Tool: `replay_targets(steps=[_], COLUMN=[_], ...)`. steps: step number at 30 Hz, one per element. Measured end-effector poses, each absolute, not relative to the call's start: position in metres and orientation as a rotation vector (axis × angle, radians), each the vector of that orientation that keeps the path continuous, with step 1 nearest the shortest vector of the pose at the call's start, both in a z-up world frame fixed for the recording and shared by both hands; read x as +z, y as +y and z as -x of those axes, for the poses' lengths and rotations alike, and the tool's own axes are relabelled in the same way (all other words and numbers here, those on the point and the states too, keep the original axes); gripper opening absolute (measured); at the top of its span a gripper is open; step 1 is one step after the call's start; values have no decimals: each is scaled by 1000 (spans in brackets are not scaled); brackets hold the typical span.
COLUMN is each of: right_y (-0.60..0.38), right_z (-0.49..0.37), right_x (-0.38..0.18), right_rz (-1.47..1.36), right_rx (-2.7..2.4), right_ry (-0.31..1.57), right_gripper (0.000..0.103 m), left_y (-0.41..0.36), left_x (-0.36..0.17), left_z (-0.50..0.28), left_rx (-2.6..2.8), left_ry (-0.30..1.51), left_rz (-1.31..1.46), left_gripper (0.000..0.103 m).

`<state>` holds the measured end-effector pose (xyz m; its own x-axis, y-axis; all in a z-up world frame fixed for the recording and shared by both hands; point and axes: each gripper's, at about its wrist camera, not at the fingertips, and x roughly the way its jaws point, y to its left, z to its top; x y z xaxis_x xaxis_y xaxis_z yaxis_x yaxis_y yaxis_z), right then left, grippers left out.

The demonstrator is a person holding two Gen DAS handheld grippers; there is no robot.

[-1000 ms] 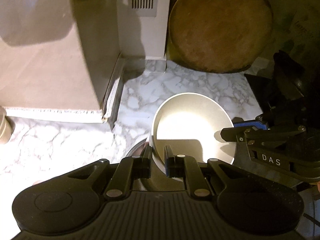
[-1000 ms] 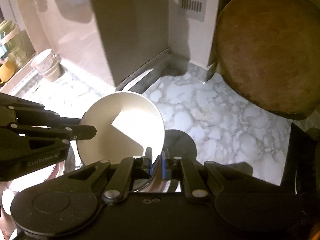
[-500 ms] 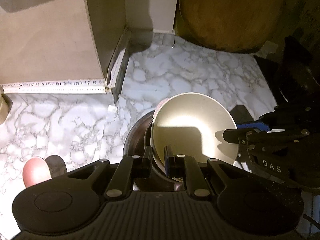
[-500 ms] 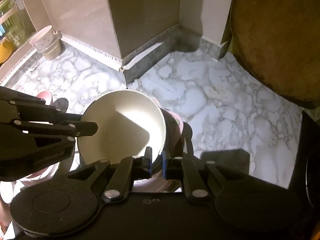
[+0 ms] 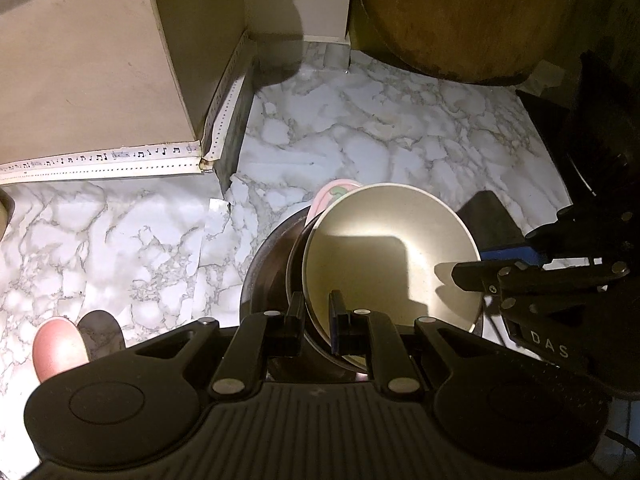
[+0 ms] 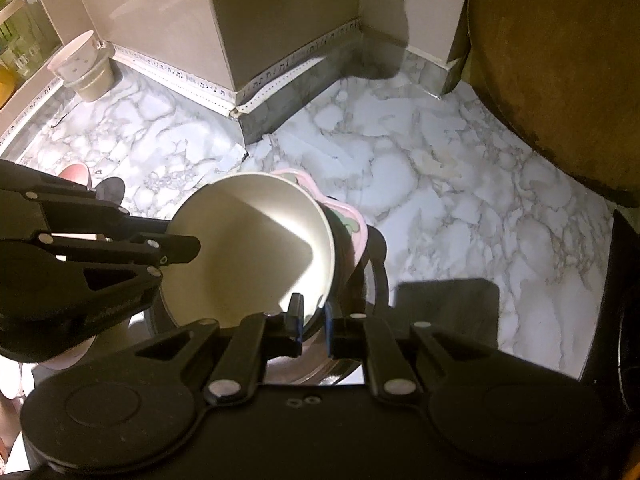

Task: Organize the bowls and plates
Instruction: 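Lower the cream bowl into the steel bowl with both grippers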

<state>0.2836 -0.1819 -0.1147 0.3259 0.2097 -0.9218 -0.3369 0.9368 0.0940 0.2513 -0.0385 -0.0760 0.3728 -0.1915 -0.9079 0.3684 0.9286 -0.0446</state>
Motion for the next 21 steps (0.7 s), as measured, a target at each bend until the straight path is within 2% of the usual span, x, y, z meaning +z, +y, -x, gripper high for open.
replay_targets(steps=[15, 21], right_y=[-181, -180], right_z=[-288, -288], right_x=[-124, -125], right_rz=[117, 110], right_rx=[382, 399], right_ry=[1204, 1207], right_gripper=[12, 18], left_y=[-36, -32], left_x=[-83, -82], left_z=[-253, -252], left_rx=[-357, -353], left_ry=[1122, 1116], left_rz=[-184, -162], left_gripper=[11, 11])
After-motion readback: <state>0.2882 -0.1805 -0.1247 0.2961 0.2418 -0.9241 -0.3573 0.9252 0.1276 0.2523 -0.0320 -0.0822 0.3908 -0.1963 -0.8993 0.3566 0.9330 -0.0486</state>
